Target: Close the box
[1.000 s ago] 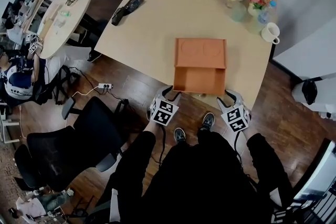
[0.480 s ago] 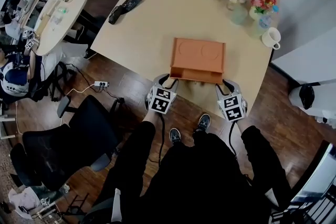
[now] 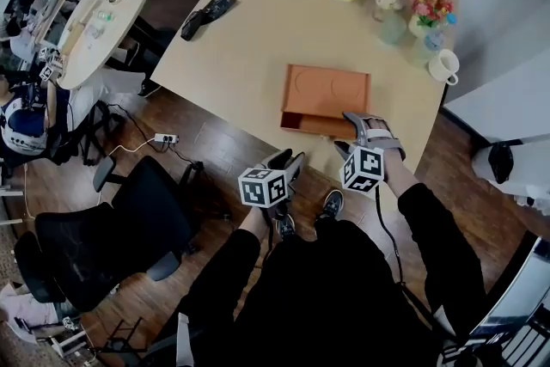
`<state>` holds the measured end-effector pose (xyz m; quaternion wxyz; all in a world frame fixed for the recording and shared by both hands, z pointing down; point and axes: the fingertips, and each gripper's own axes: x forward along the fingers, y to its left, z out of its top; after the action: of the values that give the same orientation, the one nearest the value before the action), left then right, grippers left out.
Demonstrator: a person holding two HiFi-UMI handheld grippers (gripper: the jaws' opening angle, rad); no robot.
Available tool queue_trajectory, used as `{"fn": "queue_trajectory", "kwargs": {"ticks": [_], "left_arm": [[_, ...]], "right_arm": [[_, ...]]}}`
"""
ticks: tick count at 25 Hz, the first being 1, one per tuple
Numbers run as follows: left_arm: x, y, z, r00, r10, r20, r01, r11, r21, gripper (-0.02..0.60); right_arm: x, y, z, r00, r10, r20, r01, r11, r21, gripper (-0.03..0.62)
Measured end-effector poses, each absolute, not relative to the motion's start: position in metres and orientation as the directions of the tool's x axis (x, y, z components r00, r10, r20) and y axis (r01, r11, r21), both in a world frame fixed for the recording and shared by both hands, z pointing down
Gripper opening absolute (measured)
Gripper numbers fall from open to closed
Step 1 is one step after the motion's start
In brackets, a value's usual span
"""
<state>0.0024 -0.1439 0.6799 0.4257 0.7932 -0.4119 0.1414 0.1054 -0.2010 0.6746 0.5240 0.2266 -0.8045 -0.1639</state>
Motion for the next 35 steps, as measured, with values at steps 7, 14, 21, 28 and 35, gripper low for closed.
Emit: {"fn": "queue_trajectory", "kwargs": {"ticks": [7, 14, 21, 28, 35], "left_arm": [[0.008, -0.117, 0.664, 0.626, -0.528, 0.573, -0.777, -0.362, 0.515, 0.147], [-0.002, -0.111, 0.661, 0.607, -0.547, 0.576, -0.791, -0.347, 0.503, 0.147], [0.000, -0.108, 0.627, 0.628, -0.577, 0.521, -0.776, -0.422, 0.469, 0.147], [-0.019, -0.104, 0.514, 0.669, -0.686, 0.286, -0.734, -0.548, 0.400, 0.147], [-0.044, -0.054, 0.410, 0.721, -0.691, 0.051, -0.667, -0.673, 0.318, 0.123]], "right_arm": [[0.117, -0.214, 0.704, -0.139, -0.551, 0.823, -0.050, 0.834, 0.550, 0.309], [0.118, -0.234, 0.691, -0.115, -0.636, 0.763, -0.126, 0.772, 0.623, 0.114], [0.118, -0.230, 0.664, -0.213, -0.635, 0.743, -0.361, 0.757, 0.544, 0.060], [0.119, -0.174, 0.495, -0.567, -0.759, 0.320, -0.823, 0.504, -0.262, 0.029], [0.095, -0.088, 0.389, -0.502, -0.864, 0.034, -0.822, 0.464, -0.330, 0.000]]}}
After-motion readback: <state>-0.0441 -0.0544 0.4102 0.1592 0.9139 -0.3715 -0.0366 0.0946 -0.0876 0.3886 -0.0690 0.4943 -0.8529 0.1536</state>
